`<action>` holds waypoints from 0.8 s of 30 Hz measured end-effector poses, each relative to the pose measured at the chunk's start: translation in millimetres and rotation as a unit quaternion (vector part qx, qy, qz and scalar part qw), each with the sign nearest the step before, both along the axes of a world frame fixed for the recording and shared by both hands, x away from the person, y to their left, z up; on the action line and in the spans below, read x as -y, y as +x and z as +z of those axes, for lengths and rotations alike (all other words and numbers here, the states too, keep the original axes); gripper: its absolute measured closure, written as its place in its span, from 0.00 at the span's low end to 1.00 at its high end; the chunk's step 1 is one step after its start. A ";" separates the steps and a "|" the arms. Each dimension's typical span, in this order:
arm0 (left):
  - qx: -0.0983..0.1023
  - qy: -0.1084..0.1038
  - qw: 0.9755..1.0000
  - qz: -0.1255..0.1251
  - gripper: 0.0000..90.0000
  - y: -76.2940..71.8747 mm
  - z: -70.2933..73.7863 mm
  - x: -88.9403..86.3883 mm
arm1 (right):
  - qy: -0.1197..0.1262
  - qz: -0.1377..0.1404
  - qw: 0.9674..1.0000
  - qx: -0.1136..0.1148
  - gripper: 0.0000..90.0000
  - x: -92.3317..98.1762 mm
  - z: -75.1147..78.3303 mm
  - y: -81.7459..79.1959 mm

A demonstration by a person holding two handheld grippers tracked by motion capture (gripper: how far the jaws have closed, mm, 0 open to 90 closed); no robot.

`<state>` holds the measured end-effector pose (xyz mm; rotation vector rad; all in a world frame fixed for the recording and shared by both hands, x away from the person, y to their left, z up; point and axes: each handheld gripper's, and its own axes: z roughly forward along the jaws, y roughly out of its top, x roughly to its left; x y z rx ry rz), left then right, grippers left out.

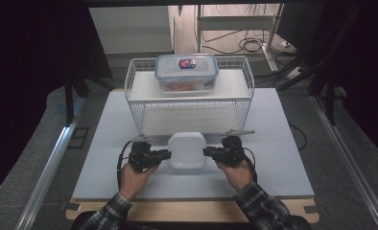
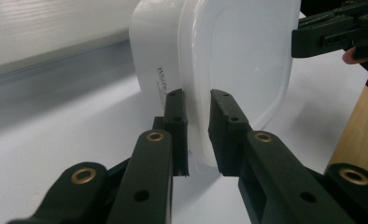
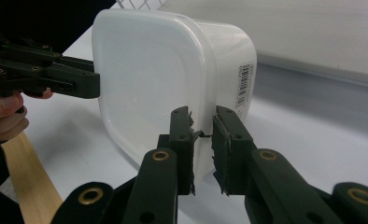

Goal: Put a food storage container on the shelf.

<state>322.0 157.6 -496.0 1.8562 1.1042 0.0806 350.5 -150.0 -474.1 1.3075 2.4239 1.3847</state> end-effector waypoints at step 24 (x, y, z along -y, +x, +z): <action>0.084 0.004 0.996 0.013 0.87 6.8 94.9 -3.9 | 0.027 0.008 0.996 0.085 0.88 -1.9 88.9 7.3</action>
